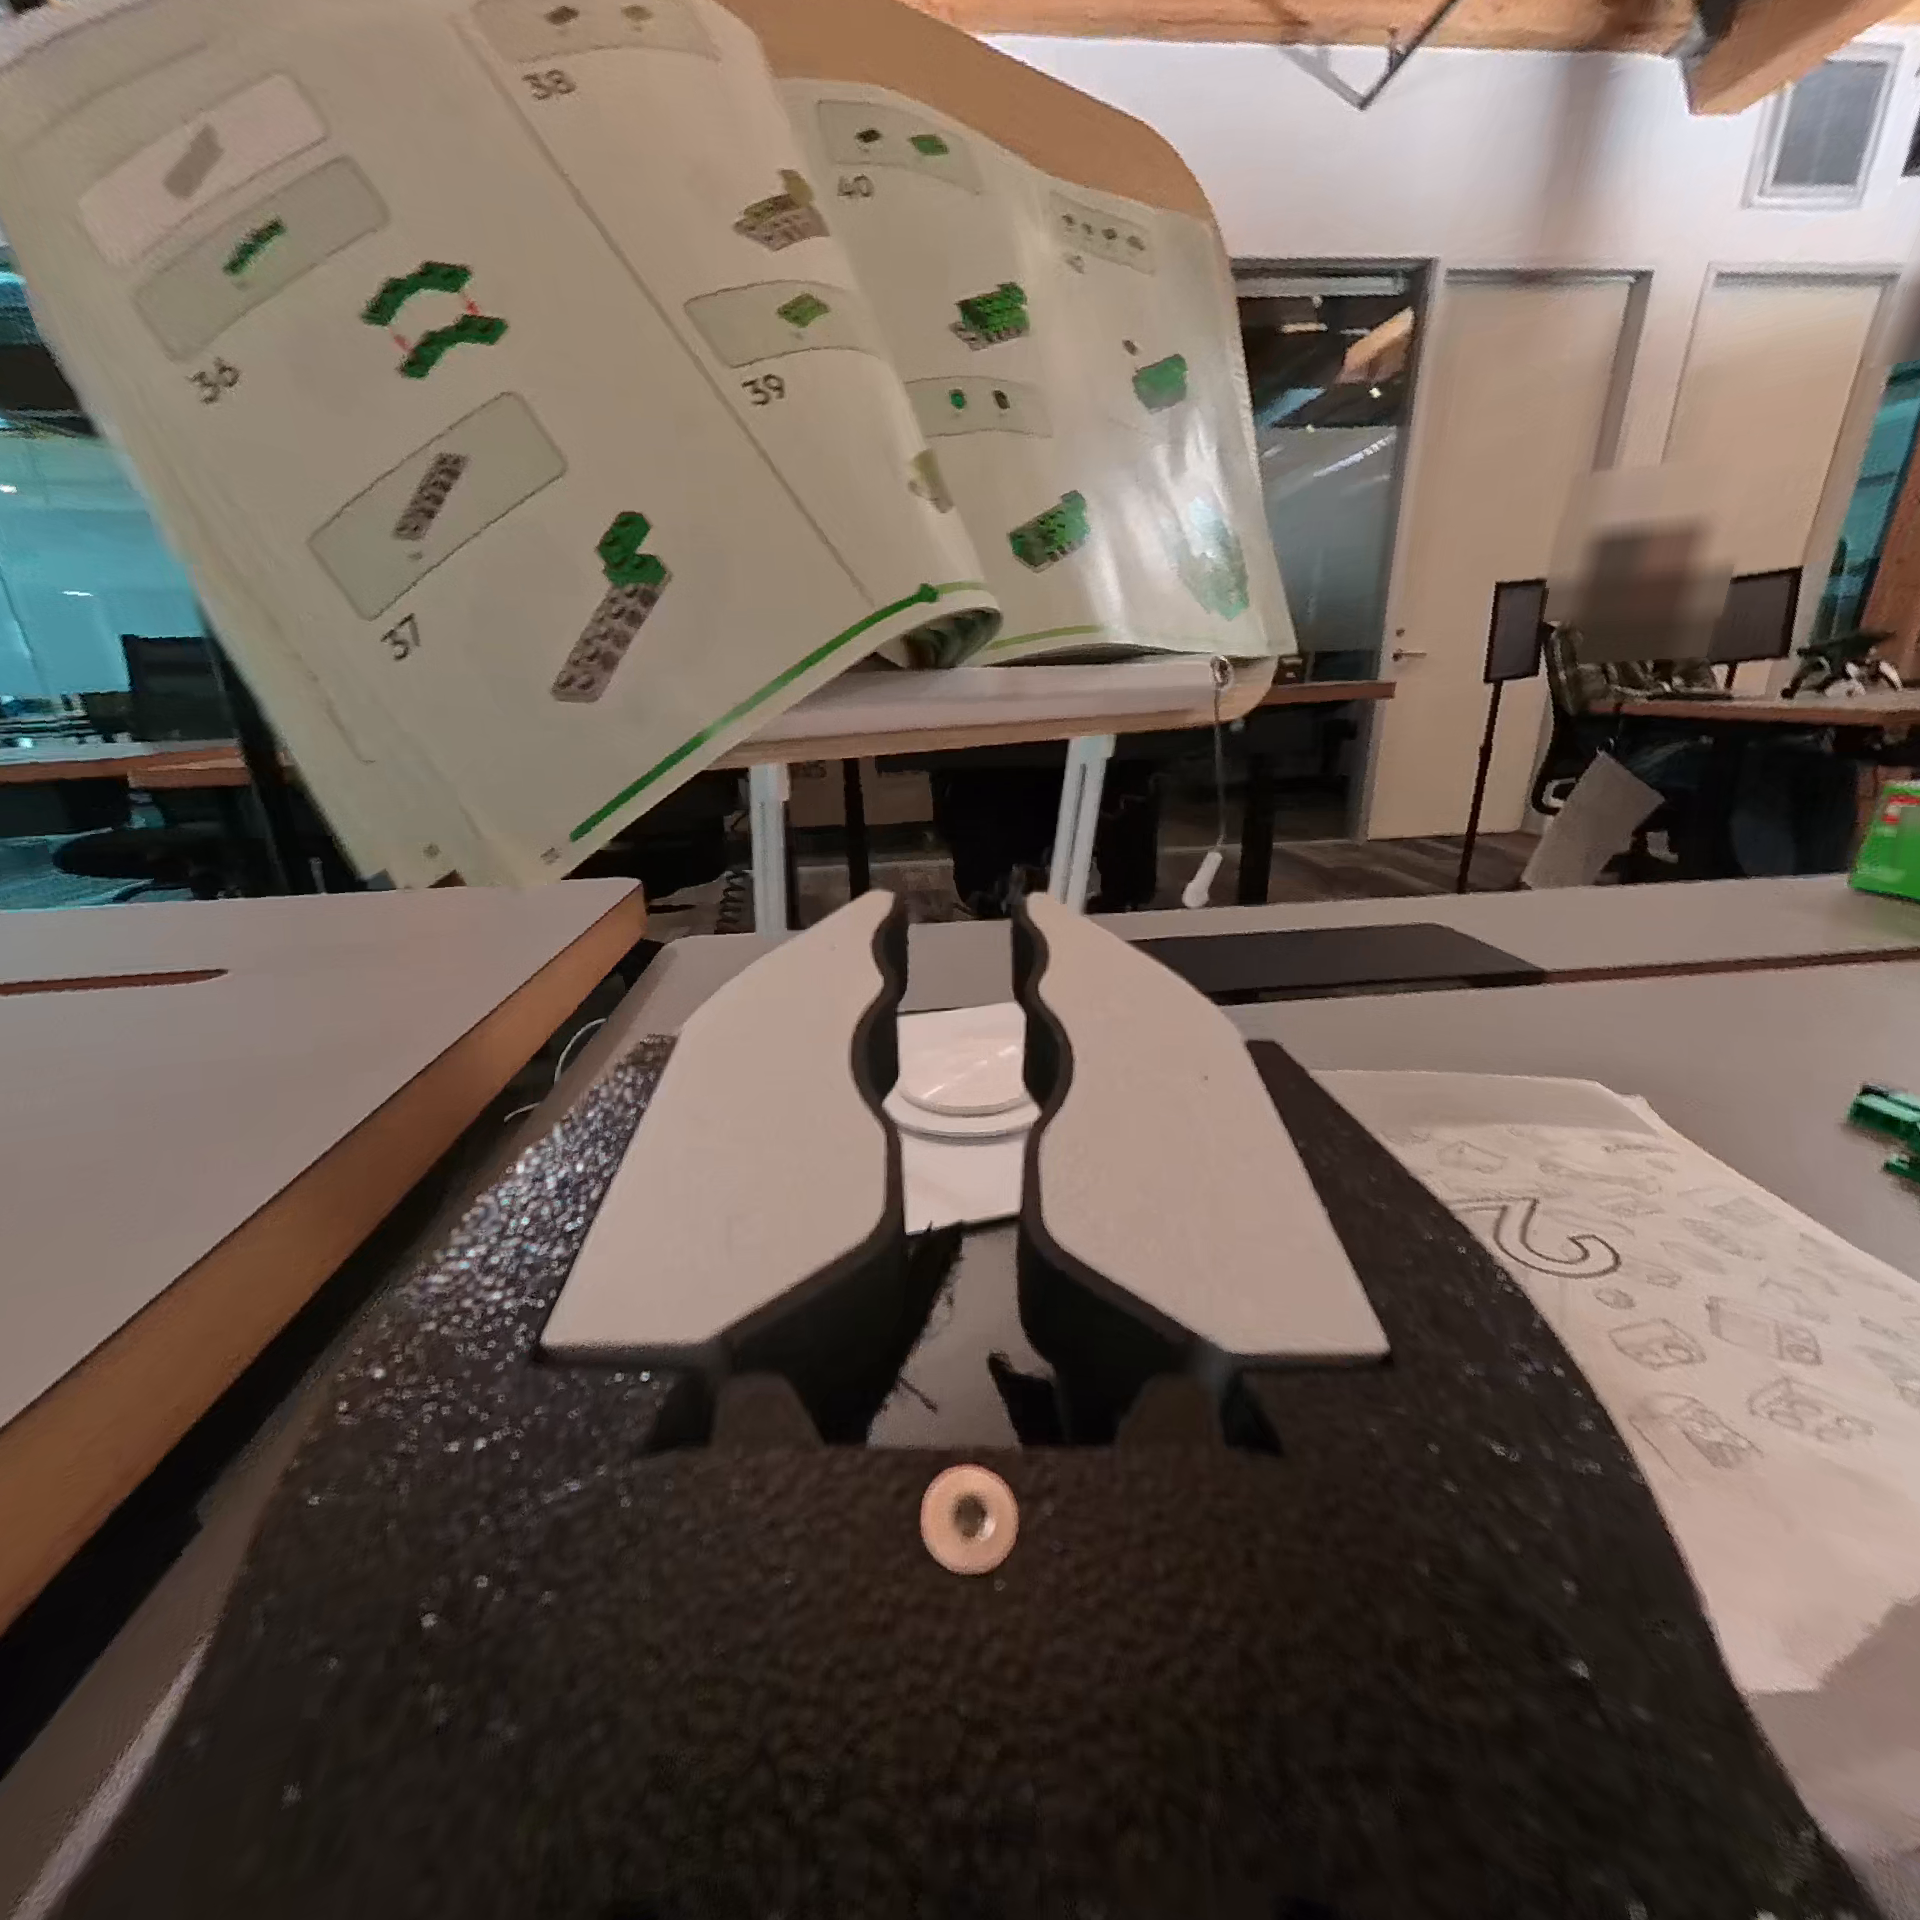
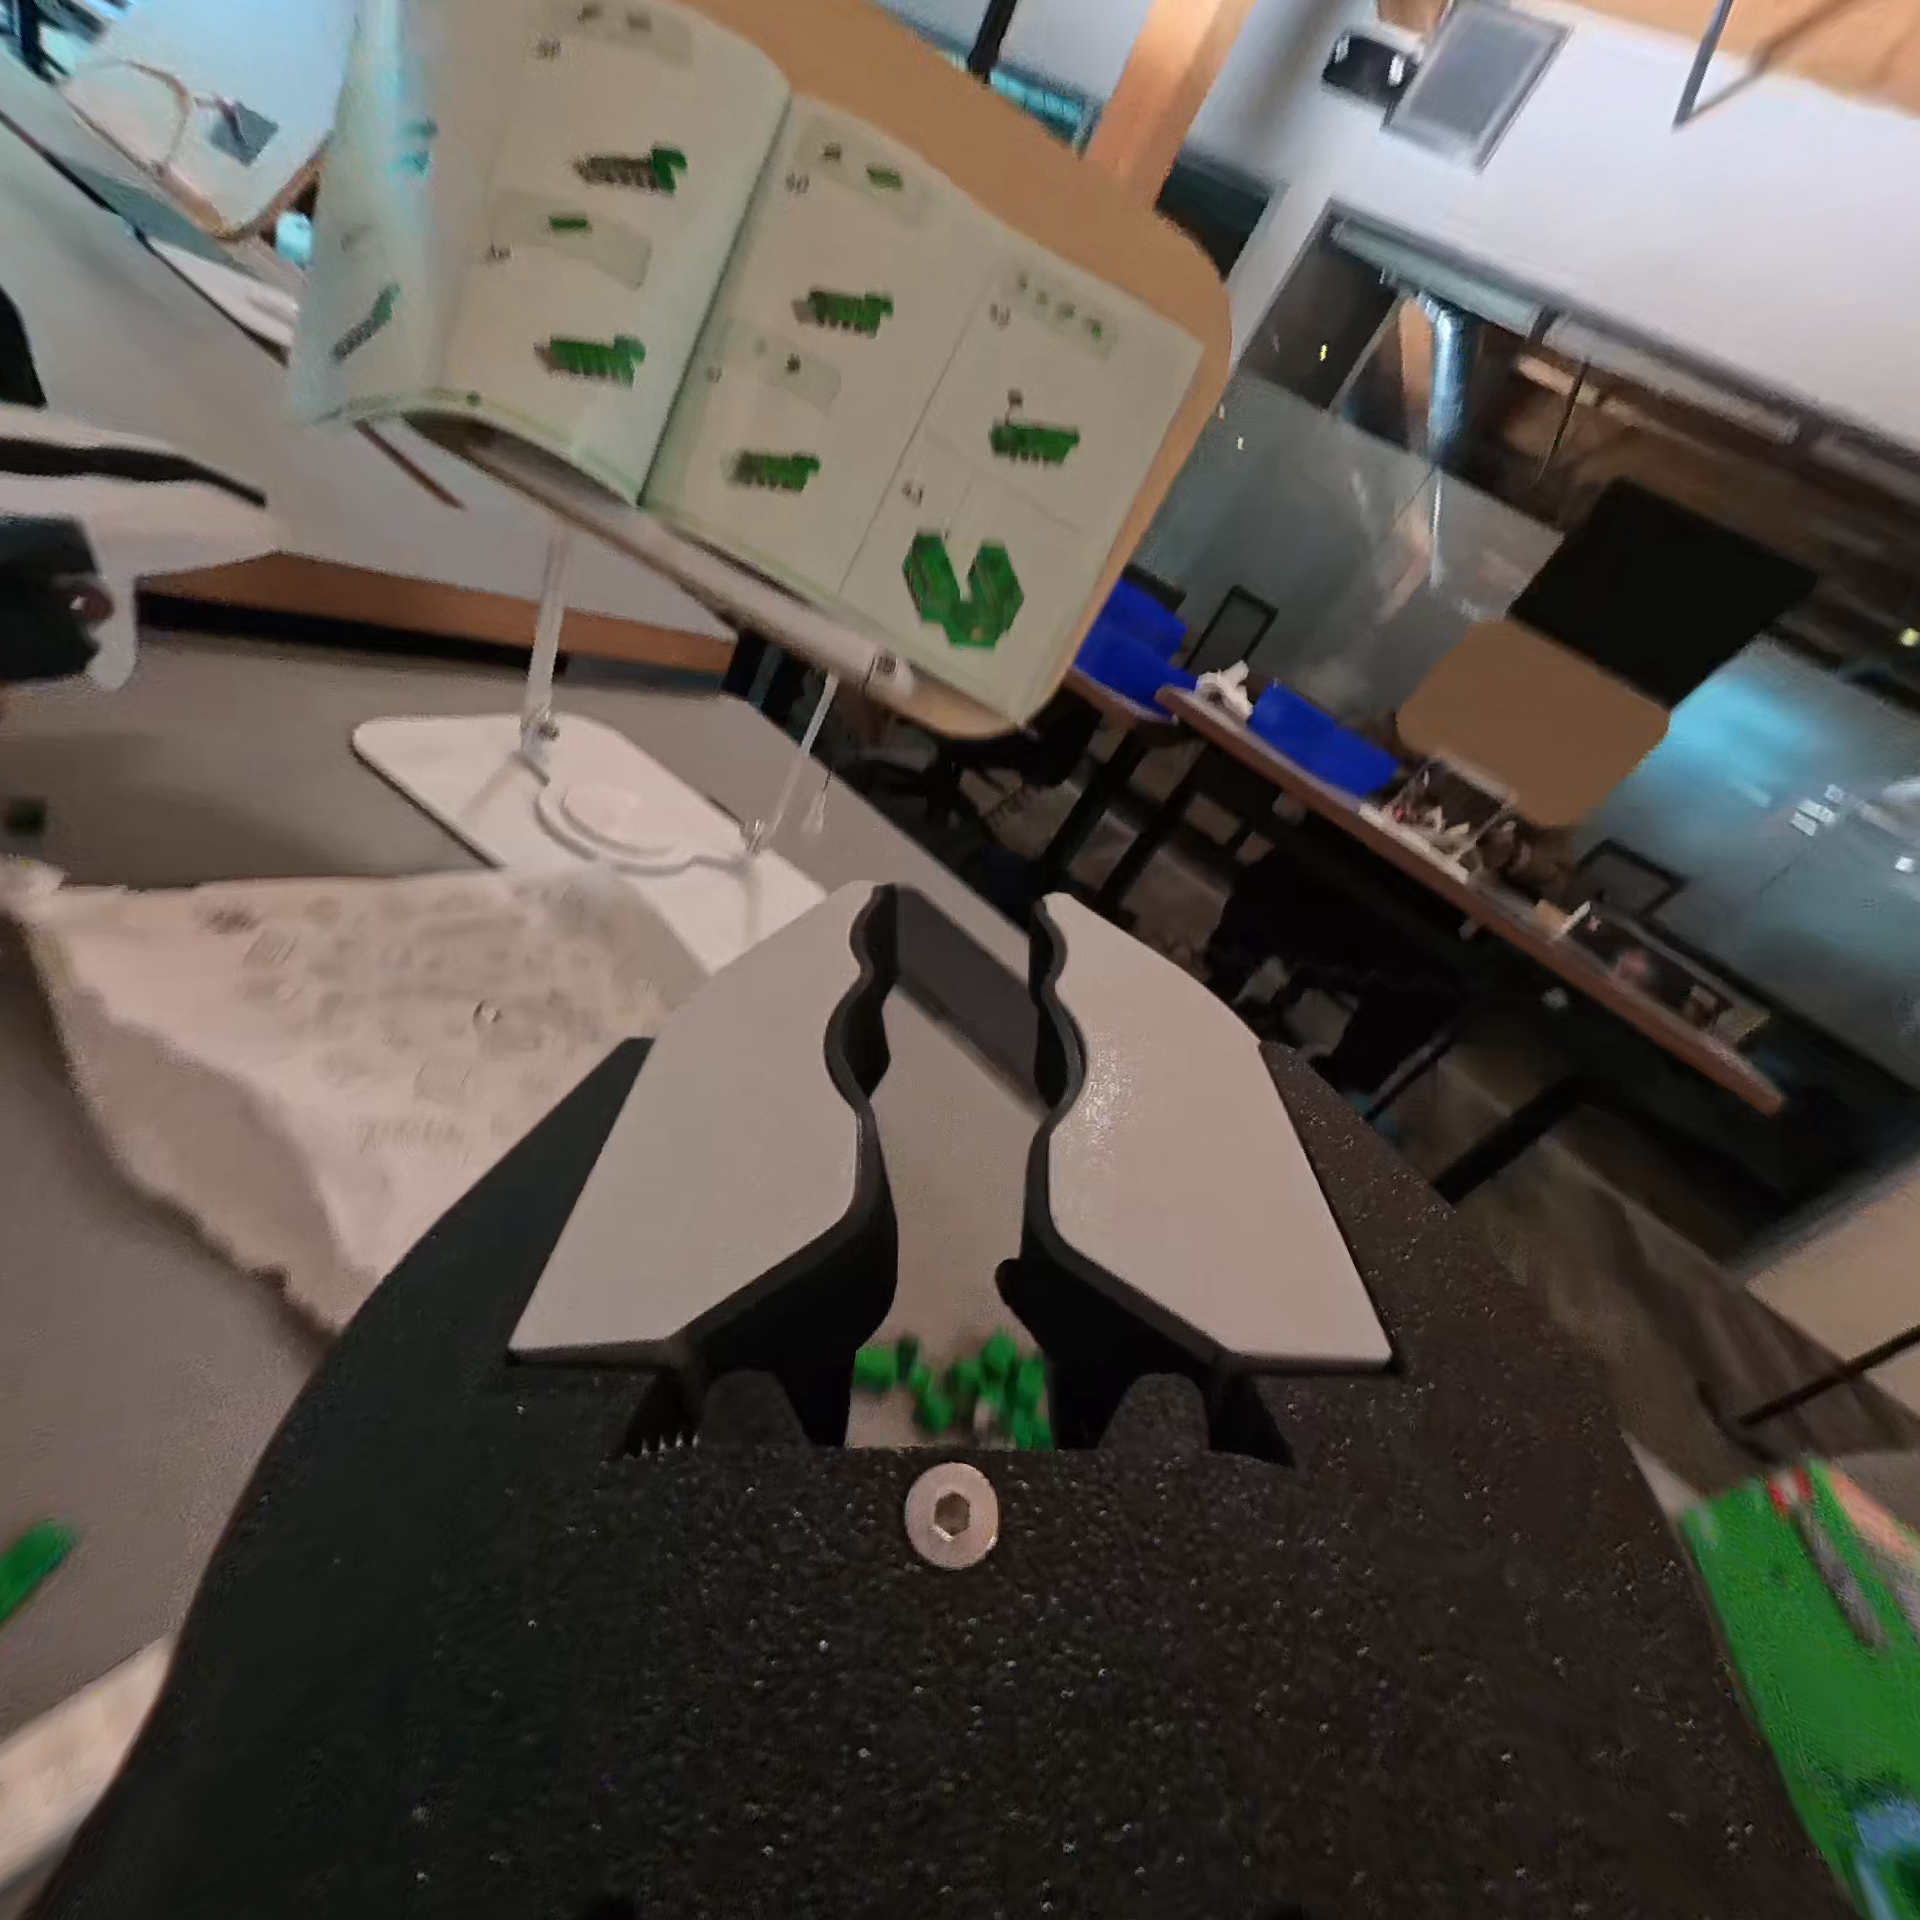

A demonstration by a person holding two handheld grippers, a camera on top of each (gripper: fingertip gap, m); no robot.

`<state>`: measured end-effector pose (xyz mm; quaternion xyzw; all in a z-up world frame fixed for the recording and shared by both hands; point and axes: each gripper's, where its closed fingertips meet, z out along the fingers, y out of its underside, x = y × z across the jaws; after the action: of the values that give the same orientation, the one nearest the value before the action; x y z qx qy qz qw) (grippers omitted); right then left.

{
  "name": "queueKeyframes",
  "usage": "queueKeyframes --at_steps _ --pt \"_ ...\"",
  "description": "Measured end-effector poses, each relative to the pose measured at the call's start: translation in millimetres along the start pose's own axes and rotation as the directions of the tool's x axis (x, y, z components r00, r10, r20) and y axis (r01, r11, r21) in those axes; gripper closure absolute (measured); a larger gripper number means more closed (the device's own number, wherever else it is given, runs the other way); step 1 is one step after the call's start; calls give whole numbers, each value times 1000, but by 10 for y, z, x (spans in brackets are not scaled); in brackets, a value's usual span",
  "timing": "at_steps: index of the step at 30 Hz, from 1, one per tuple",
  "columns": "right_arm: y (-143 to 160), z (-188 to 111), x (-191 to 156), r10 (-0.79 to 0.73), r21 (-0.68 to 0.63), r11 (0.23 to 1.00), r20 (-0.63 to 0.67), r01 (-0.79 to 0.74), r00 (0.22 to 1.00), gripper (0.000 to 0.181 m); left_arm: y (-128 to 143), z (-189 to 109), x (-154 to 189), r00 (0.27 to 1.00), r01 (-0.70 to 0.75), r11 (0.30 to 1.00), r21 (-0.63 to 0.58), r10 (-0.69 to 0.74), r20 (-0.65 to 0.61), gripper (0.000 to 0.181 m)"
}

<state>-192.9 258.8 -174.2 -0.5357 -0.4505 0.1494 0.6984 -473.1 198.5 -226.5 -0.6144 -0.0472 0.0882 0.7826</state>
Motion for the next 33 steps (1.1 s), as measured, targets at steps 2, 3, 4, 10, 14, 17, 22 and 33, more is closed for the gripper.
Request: queueKeyframes --at_steps 2,3,4,10,14,17,22,33 --pt "273 -235 -34 45 -54 998 -6 -45 999 158 3 -1 52 999 -34 999 -11 33 -23 162" --pt "388 -319 -48 75 -68 995 -13 -76 997 158 1 -5 73 999 -43 999 -13 43 -31 162" --pt "480 -384 -63 111 -69 991 -19 -112 994 159 -8 -10 90 998 -45 999 -13 44 -39 162" --pt "642 -485 -127 198 -38 979 -4 -198 980 162 -69 -36 144 995 -89 996 4 89 -50 163" --pt "684 -500 -164 263 -46 964 22 -261 965 167 -63 -27 191 991 -111 994 -5 110 -76 162" --pt "718 -518 -163 286 -61 957 39 -283 958 178 -86 -38 358 971 -147 989 -1 145 -189 157" --pt "692 -555 -113 345 -60 938 74 -341 936 181 6 -406 1094 693 -302 953 -6 215 -688 155" --pt "717 -621 72 369 -63 928 41 -366 929 181 573 -686 1512 427 -650 758 -58 300 -853 123"
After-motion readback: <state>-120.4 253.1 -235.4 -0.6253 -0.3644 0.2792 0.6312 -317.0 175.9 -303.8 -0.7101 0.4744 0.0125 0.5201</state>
